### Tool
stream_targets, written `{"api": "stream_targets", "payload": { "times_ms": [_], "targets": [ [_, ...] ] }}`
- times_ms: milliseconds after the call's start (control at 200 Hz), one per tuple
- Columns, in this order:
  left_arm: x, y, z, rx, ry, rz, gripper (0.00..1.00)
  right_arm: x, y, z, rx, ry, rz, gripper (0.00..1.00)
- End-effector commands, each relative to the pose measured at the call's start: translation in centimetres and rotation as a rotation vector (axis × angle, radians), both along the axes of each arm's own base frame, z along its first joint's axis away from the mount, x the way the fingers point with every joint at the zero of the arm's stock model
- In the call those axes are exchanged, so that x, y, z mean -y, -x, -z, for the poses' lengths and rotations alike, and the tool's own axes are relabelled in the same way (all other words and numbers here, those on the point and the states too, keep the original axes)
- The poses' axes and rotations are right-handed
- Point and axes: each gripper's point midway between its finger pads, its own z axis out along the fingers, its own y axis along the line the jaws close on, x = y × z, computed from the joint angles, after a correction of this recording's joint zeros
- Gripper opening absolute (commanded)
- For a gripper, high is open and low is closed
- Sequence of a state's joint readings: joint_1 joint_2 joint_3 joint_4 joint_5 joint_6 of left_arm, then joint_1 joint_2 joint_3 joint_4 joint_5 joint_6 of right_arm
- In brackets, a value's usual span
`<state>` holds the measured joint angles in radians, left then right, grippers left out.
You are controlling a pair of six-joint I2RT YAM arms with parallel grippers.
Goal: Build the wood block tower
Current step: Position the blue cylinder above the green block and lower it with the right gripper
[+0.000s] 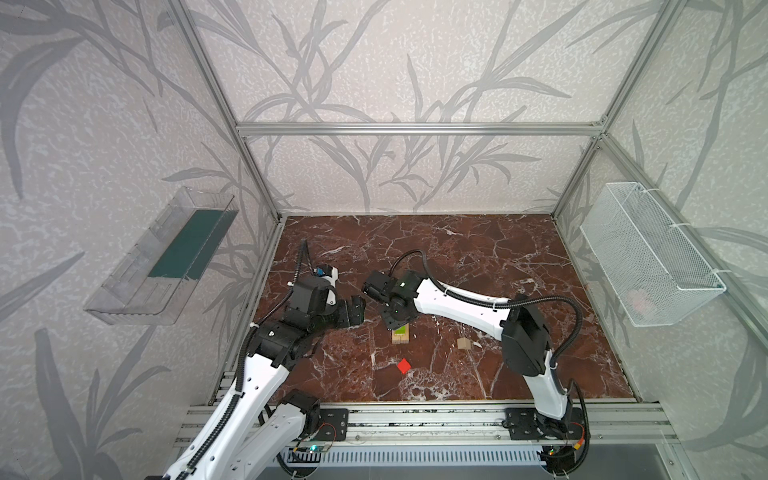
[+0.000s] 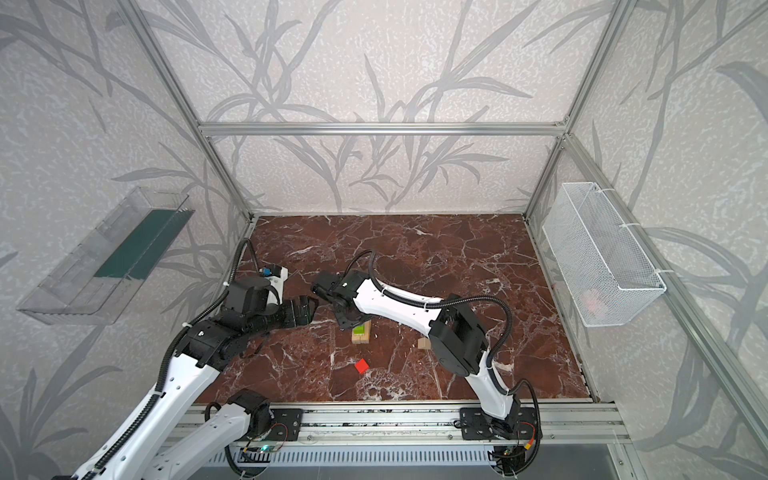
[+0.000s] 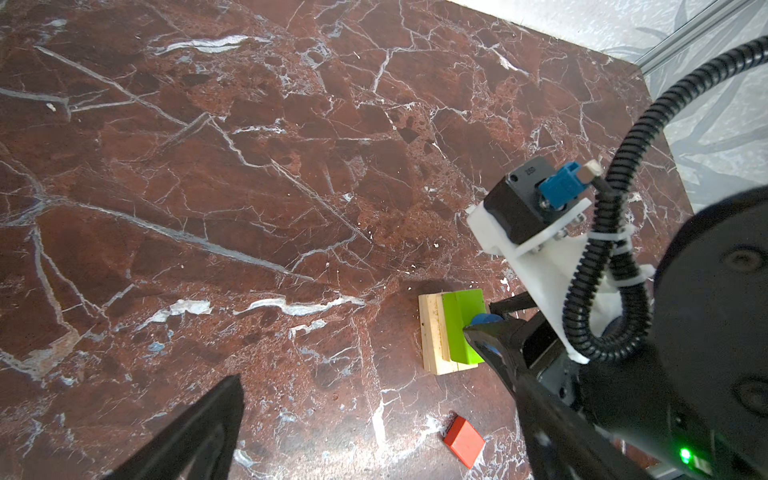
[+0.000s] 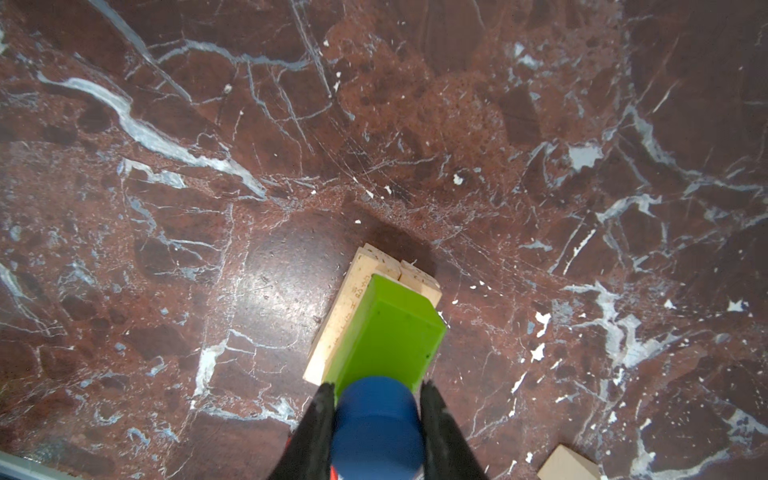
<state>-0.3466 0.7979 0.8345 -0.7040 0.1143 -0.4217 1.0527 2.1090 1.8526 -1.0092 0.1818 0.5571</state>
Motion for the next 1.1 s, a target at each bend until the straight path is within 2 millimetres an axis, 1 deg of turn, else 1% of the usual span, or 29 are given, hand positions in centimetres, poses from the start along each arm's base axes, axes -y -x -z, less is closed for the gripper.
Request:
{"api": "stream_targets", "payload": {
  "times_ms": [0,590,890,1000,1095],
  "targets": [
    [-0.1,0.3,0.3,-0.013,0.002,0.001,1.0,0.0,-0.4,-0.4,0.011,0.013,0.015,0.27],
    [-0.1,0.3,0.4,-0.015,0.005,0.002,1.0,0.0,-0.7,0.4,0.007,0.029,0.017,0.29],
    [-0.1,0.2,0.4,-0.015,0.007,0.003,1.0,0.1,-0.9,0.7,0.008,0.036,0.019,0.32],
    [0.0,0.2,0.5,-0.021,0.008,0.003,1.0,0.2,-1.0,0.5,0.013,0.034,0.021,0.37],
    [0.0,0.2,0.6,-0.025,0.009,0.006,1.0,0.0,-1.0,0.3,0.013,0.025,0.012,0.38]
  ]
}}
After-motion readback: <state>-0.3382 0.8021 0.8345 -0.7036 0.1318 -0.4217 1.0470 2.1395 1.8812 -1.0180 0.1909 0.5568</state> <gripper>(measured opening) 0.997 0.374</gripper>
